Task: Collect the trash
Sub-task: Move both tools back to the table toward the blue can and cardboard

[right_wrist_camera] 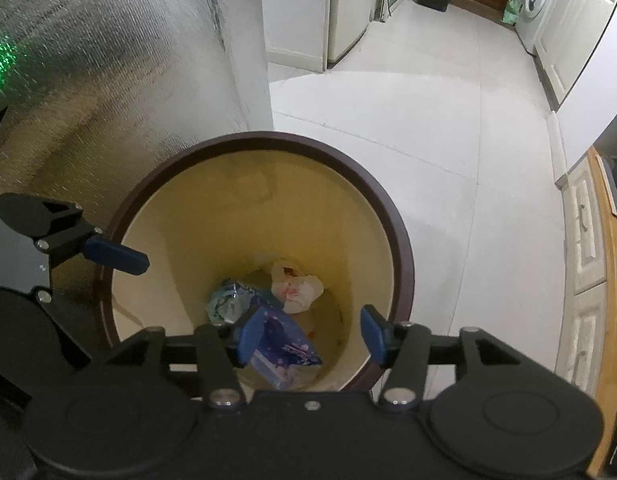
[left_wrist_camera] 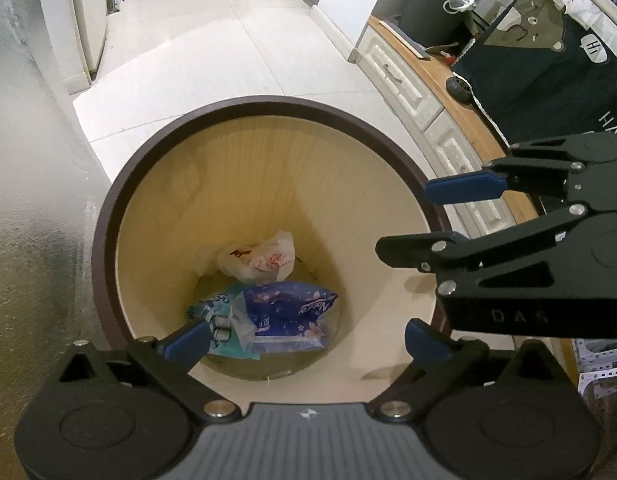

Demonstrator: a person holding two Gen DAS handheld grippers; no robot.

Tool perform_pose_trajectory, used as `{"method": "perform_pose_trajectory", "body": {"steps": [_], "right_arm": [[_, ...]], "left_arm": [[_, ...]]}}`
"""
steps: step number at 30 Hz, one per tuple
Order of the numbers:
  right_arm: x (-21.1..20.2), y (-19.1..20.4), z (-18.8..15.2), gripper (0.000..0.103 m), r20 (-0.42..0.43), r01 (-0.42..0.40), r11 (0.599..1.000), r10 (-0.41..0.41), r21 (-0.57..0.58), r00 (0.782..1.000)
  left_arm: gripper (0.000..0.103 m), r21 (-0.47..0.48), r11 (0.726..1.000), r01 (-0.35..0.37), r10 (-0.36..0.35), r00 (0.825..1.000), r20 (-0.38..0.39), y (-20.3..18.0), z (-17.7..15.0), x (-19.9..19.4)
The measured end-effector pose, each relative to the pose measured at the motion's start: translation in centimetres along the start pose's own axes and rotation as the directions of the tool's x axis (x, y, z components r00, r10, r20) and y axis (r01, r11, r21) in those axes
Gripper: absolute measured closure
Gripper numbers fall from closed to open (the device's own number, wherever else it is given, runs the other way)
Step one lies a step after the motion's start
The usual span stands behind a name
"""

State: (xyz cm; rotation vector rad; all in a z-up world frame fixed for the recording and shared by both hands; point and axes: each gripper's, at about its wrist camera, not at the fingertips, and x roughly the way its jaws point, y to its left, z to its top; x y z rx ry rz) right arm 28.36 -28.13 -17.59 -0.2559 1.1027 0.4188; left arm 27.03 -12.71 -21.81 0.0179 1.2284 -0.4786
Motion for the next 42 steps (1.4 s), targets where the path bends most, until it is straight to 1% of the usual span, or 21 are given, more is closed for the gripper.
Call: {"method": "perform_pose_trajectory", "body": {"steps": [4,11,13,15,19,21,27,33,37,40,42], "right_arm": [[-1.1,0.2,-0.4,0.044,0.021,0.012,1.0,-0.012,-0.004,1.0],[-3.1,0.2,-1.4,0.037,0.042,0.041,0.999,-0.04,-0.004,0.998],[-3.7,0.2,-1.8,0.033,0.044,0.053,0.999,-0.053,-0.003,0.998],[-4.3,0.3,-2.2,0.023,0.051,0.065,0.998,-0.065,-0.001,0.997],[-5.6,0.2,-3.1,0.015,0.071,0.074,0.997,-0.075,0.013,0.995],[-6.2,0.2,-3.6,0.008,0.077,0.081,0.997,-0.082,0.015,0.994],[-8.3,0.5,-5.0,0.0,0.107,0.099,0.995,-0.1,0.017,0.989],[-10.7,1.2,-6.2,0.0,0.153,0.103,0.994,-0.106,0.029,0.983],[-12.5,1.8,-7.1,0.0,0.194,0.106,0.993,-0.113,0.045,0.975],[-13.8,2.4,-7.8,0.0,0.226,0.098,0.993,-0.11,0.063,0.968],[-14.6,2.9,-8.4,0.0,0.248,0.096,0.993,-0.111,0.072,0.962]], "left_arm": [[0.0,0.002,1.0,-0.019,0.019,1.0,0.008,-0.2,-0.6,-1.0],[0.0,0.002,0.998,-0.058,0.058,0.998,0.024,-0.1,-1.7,-2.9],[0.0,0.006,0.998,-0.07,0.07,0.997,0.032,-0.1,-2.0,-3.6],[0.0,0.015,0.997,-0.08,0.079,0.996,0.038,-0.3,-2.4,-4.3],[0.0,0.02,0.995,-0.096,0.094,0.994,0.061,-0.6,-2.9,-5.7],[0.0,0.022,0.994,-0.106,0.104,0.992,0.075,-0.8,-3.1,-6.3],[0.0,0.039,0.991,-0.125,0.12,0.987,0.109,-1.5,-4.0,-8.5],[0.0,0.069,0.987,-0.148,0.136,0.979,0.15,-2.4,-5.3,-11.1],[0.0,0.08,0.985,-0.155,0.138,0.972,0.189,-2.8,-6.1,-13.2],[0.0,0.093,0.981,-0.169,0.145,0.964,0.222,-3.2,-6.8,-14.8],[0.0,0.105,0.977,-0.186,0.155,0.956,0.248,-3.4,-7.3,-15.9]]}}
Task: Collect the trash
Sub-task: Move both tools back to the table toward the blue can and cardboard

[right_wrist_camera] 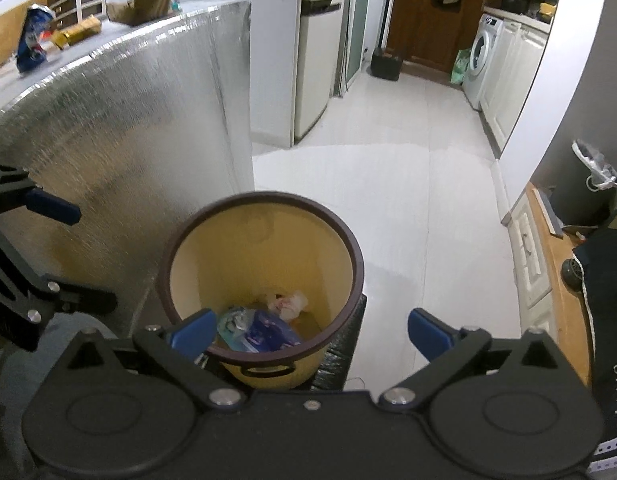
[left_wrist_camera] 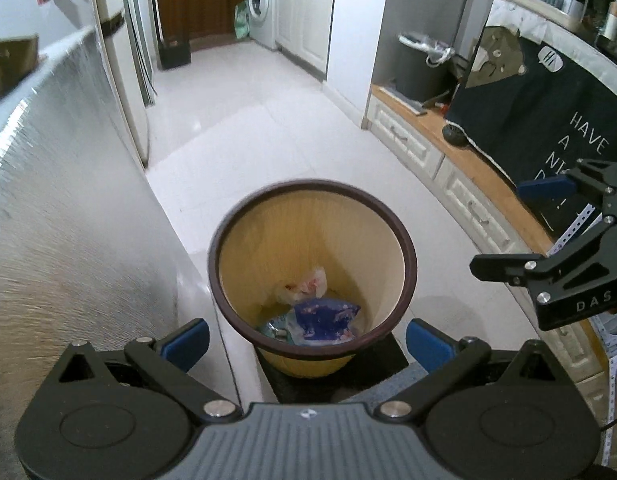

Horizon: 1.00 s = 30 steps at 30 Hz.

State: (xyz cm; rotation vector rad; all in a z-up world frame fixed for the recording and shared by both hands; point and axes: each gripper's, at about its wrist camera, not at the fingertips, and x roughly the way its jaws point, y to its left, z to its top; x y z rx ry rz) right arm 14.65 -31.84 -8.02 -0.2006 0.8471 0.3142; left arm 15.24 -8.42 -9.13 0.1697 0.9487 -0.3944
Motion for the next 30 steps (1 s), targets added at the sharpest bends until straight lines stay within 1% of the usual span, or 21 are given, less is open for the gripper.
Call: {"method": "perform_pose_trajectory", "body": {"steps": [6,10,13,16,19,22,25,28,30], "right_arm": [[-3.0,0.7,-1.1,0.0,0.091,0.003,0.999,-0.007,0.043,0.996],[-5.0,1.5,-1.2,0.0,0.174,-0.005,0.998,-0.005,0.06,0.985],[-6.6,2.4,-0.8,0.0,0.244,-0.004,0.998,-0.012,0.066,0.97],[-7.8,3.0,0.0,0.0,0.315,-0.026,0.995,-0.005,0.092,0.949],[-8.5,4.2,1.2,0.0,0.388,-0.059,0.993,0.015,0.101,0.922],[-8.8,5.6,3.0,0.0,0.438,-0.087,0.992,0.037,0.095,0.898],[-8.7,7.2,4.9,0.0,0.489,-0.123,0.989,0.067,0.083,0.87],[-8.3,9.0,6.5,0.0,0.536,-0.148,0.987,0.091,0.065,0.839],[-8.0,10.0,7.6,0.0,0.558,-0.159,0.985,0.098,0.061,0.824]], "left_arm": [[0.0,0.033,0.999,-0.022,0.019,0.996,0.093,-0.6,-0.4,-3.6],[0.0,0.052,0.998,-0.026,0.017,0.984,0.178,-0.7,-0.6,-6.6],[0.0,0.047,0.999,-0.028,0.016,0.97,0.241,-0.2,-0.7,-8.8],[0.0,0.025,0.998,-0.052,0.042,0.947,0.318,0.5,-1.1,-11.3],[0.0,-0.013,0.996,-0.093,0.09,0.916,0.392,1.7,-1.5,-13.7],[0.0,-0.052,0.991,-0.119,0.13,0.89,0.438,3.5,-1.9,-15.6],[0.0,-0.092,0.984,-0.153,0.179,0.864,0.471,5.2,-2.0,-17.2],[0.0,-0.149,0.972,-0.179,0.231,0.834,0.502,7.8,-2.2,-18.5],[0.0,-0.194,0.962,-0.193,0.268,0.813,0.517,9.6,-2.2,-19.3]]}}
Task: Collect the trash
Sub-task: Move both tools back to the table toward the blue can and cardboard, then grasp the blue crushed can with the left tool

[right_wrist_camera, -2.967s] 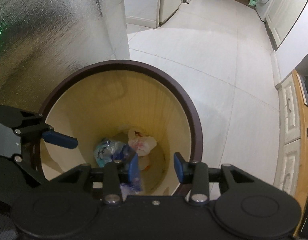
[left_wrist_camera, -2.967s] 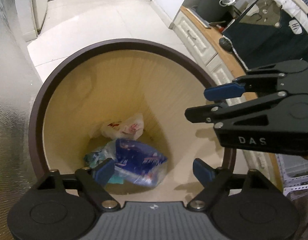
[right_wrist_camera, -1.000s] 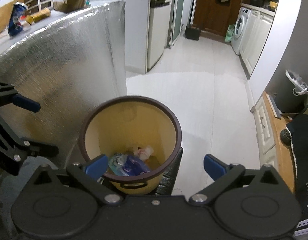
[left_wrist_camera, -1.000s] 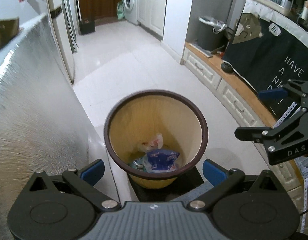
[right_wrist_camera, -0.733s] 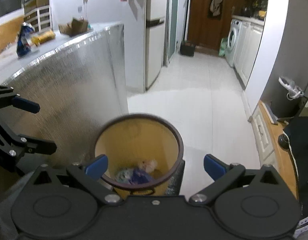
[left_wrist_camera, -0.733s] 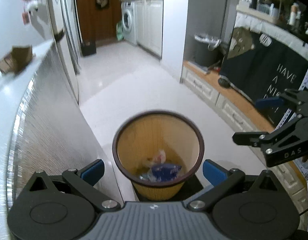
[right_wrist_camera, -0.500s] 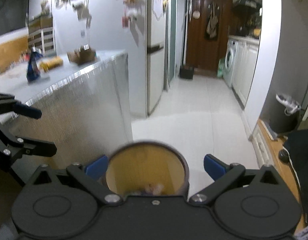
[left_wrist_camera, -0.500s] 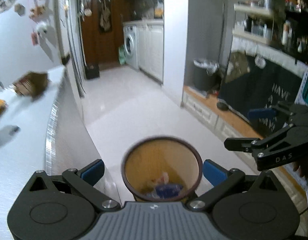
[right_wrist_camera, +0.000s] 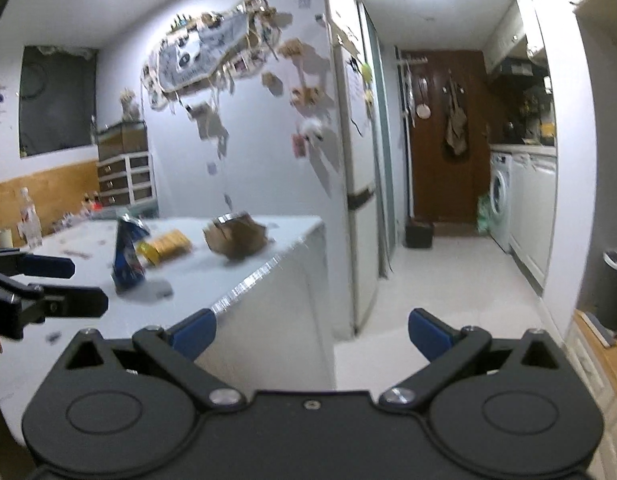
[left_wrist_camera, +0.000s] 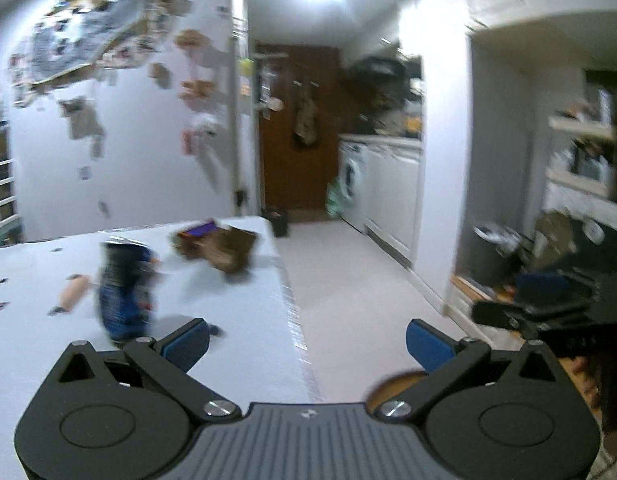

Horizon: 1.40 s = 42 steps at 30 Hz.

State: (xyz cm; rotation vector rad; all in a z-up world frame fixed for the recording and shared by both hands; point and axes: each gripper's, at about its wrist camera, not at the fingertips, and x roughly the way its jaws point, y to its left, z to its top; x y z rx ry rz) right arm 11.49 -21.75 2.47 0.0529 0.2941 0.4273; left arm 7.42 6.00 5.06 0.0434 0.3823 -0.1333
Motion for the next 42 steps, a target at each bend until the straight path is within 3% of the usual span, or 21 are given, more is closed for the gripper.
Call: {"method": "perform_pose_trajectory", "body": {"steps": [7,13,17,22,26,31,35,38,42], "right_arm": [[3.3,3.1,1.1,0.0,0.031,-0.061,0.998,0.061,0.017,0.998],[6.3,5.1,2.3,0.0,0.007,-0.14,0.986,0.14,0.09,0.99],[8.7,6.4,4.0,0.0,0.0,-0.219,0.962,0.222,0.166,0.975],[12.4,7.8,6.0,0.001,-0.028,-0.289,0.923,0.306,0.254,0.952],[15.6,8.9,7.6,0.014,-0.059,-0.354,0.885,0.388,0.301,0.92],[19.4,10.8,8.4,0.04,-0.116,-0.376,0.874,0.426,0.307,0.897],[21.7,11.8,8.5,0.072,-0.107,-0.423,0.848,0.475,0.319,0.873],[23.2,12.9,8.9,0.078,-0.102,-0.428,0.851,0.476,0.304,0.873],[25.2,14.0,9.1,0.078,-0.13,-0.411,0.863,0.462,0.293,0.877]], "left_arm": [[0.0,-0.08,0.993,-0.091,0.094,0.995,0.032,6.2,1.8,1.0],[0.0,0.011,0.993,-0.118,0.118,0.993,0.029,8.5,2.4,3.9],[0.0,0.039,0.989,-0.14,0.141,0.99,-0.016,10.2,2.3,7.1],[0.0,-0.003,0.988,-0.155,0.155,0.987,-0.047,11.7,2.1,10.4],[0.0,0.013,0.985,-0.174,0.174,0.984,-0.036,12.4,1.8,11.6],[0.002,0.052,0.98,-0.191,0.193,0.981,-0.026,12.9,1.5,12.4],[0.008,0.027,0.986,-0.166,0.167,0.985,-0.042,13.4,1.2,12.8],[0.009,0.022,0.986,-0.167,0.168,0.985,-0.039,13.4,1.2,12.8],[0.009,0.006,0.985,-0.171,0.171,0.983,-0.065,13.7,1.2,13.2]]}}
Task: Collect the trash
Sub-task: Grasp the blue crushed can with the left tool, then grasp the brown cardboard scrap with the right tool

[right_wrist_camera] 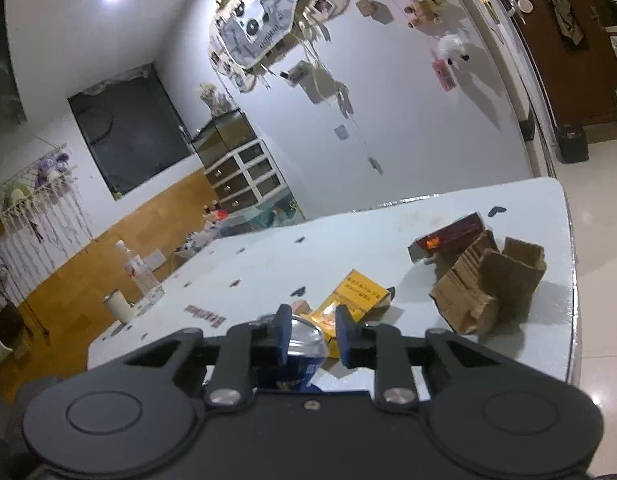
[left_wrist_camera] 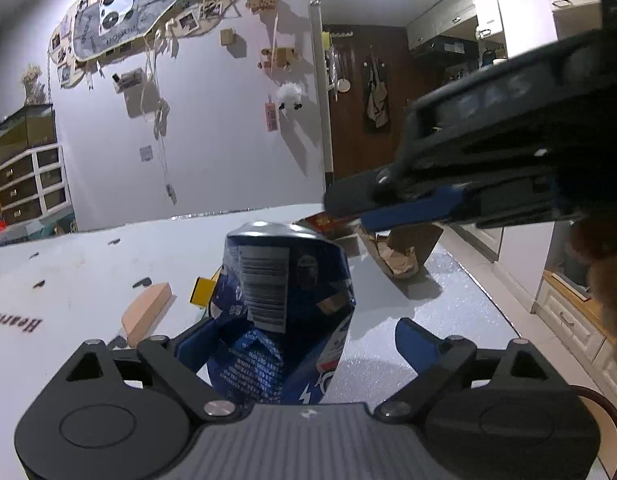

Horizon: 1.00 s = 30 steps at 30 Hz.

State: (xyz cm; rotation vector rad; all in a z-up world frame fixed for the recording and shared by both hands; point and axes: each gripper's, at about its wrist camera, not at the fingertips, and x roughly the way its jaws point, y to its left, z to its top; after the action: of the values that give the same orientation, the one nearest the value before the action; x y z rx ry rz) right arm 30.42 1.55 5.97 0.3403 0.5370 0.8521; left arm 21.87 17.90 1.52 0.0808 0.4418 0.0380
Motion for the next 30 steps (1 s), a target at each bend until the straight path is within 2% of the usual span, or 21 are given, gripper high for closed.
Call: {"method": "perform_pose_trajectory", "body": {"steps": [3,6,9,11,12,14,22,25,27,30], "right_arm": [[1.2,0.0,-0.4,0.079,-0.049,-0.003,1.0,0.003,-0.013,0.999],[1.4,0.6,-1.1,0.08,-0.087,-0.031,0.998,0.026,-0.061,0.996],[1.1,1.1,-1.4,0.08,-0.089,-0.055,0.996,0.048,-0.076,0.995],[0.9,1.3,-1.3,0.08,-0.084,-0.047,0.995,0.04,-0.087,0.996],[0.7,1.3,-1.3,0.079,-0.078,-0.042,0.995,0.035,-0.09,0.996],[0.5,1.0,-1.1,0.079,-0.072,-0.034,0.996,0.028,-0.081,0.997],[-0.8,-0.4,-0.2,0.078,-0.047,-0.016,0.996,0.012,-0.093,0.999],[-1.7,-1.4,0.7,0.069,0.0,0.038,0.99,-0.039,-0.133,0.999],[-2.2,-2.2,1.4,0.048,0.031,0.102,0.981,-0.099,-0.165,0.995],[-2.2,-3.7,2.4,0.032,0.065,0.21,0.961,-0.202,-0.18,0.977]], "left_arm": [[0.014,-0.026,1.0,0.0,-0.001,1.0,-0.009,0.5,0.0,0.1],[0.024,-0.043,0.999,0.003,-0.004,1.0,-0.014,0.8,0.0,0.2],[0.036,-0.058,0.998,-0.003,0.003,1.0,-0.01,1.1,0.0,0.1],[0.051,-0.067,0.998,-0.009,0.009,1.0,-0.006,1.2,0.0,0.0],[0.054,-0.069,0.998,-0.007,0.007,1.0,-0.003,1.3,0.0,-0.1],[0.069,-0.069,0.998,-0.01,0.01,1.0,0.0,1.2,0.0,-0.1],[0.071,-0.088,0.996,0.025,-0.022,0.999,0.029,1.6,0.0,-0.4],[0.071,-0.124,0.992,0.033,-0.03,0.999,0.033,2.2,-0.1,-0.4],[0.071,-0.146,0.988,0.04,-0.037,0.999,0.03,2.6,-0.1,-0.2],[0.071,-0.182,0.982,0.052,-0.046,0.998,0.033,3.2,-0.2,-0.2]]}}
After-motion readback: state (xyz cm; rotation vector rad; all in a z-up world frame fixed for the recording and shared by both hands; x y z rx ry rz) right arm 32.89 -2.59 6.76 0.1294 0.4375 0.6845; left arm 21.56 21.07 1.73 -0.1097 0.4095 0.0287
